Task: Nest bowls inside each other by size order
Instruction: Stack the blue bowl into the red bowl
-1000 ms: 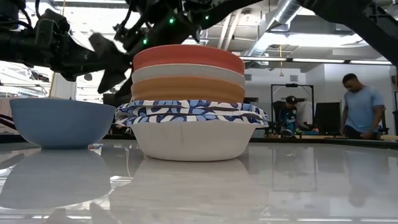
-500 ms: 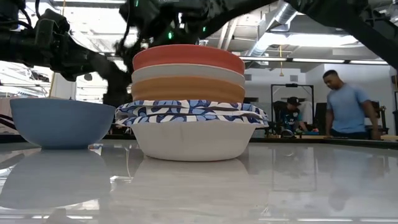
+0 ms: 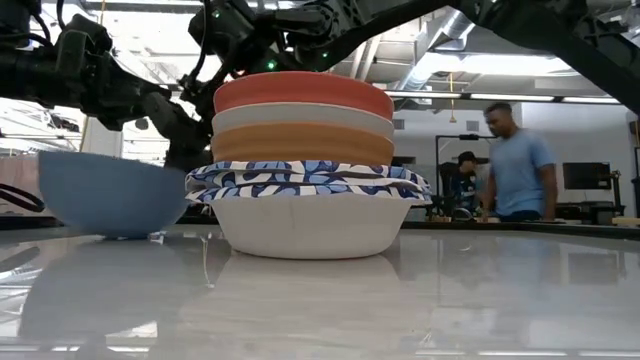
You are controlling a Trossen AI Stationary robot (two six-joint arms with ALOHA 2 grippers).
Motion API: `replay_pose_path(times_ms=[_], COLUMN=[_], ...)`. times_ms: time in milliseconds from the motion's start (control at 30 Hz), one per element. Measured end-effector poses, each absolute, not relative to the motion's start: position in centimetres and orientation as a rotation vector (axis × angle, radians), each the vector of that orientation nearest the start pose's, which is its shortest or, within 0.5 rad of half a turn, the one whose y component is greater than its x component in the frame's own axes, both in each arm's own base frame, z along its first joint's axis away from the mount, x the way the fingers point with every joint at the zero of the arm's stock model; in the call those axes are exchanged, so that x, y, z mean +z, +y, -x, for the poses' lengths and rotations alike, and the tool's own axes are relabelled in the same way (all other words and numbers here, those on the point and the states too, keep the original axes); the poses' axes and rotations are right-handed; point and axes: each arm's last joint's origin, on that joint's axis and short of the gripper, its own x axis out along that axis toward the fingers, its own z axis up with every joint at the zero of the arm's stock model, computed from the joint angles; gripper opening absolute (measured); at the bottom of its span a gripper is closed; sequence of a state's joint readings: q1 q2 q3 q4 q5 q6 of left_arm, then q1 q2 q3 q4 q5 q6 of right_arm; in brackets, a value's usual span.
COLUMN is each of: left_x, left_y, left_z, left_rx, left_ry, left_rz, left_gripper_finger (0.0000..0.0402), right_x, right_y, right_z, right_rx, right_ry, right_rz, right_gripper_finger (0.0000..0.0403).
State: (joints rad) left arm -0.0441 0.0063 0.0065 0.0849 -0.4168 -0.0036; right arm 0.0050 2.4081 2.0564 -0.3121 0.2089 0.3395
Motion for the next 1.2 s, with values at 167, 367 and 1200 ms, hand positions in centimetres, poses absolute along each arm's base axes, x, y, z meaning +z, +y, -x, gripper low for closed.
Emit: replay_pose_path(times_ms=[167, 367, 1200], left_x=[17.3, 17.3, 17.3], left_y=[0.8, 0.8, 0.8], left_z=[-9.5, -9.5, -9.5], left_rx=[0.372, 0.372, 0.373], left_ry=[-0.084, -0.084, -0.083], left_rz=[0.023, 0.023, 0.023], left_gripper_finger=[0.0185, 0.0185, 0.0185], right_x=[20.8, 22.0, 20.7], right_y=[0.0, 0.2, -1.1], right_z=[-54.6, -54.5, -53.6], right_rx=[-0.289, -0.3, -0.364], right_ry=[0.586, 0.601, 0.738], right_rz=[-0.238, -0.217, -0.313], right_gripper_finger=[0.0214, 0.0214, 0.0205])
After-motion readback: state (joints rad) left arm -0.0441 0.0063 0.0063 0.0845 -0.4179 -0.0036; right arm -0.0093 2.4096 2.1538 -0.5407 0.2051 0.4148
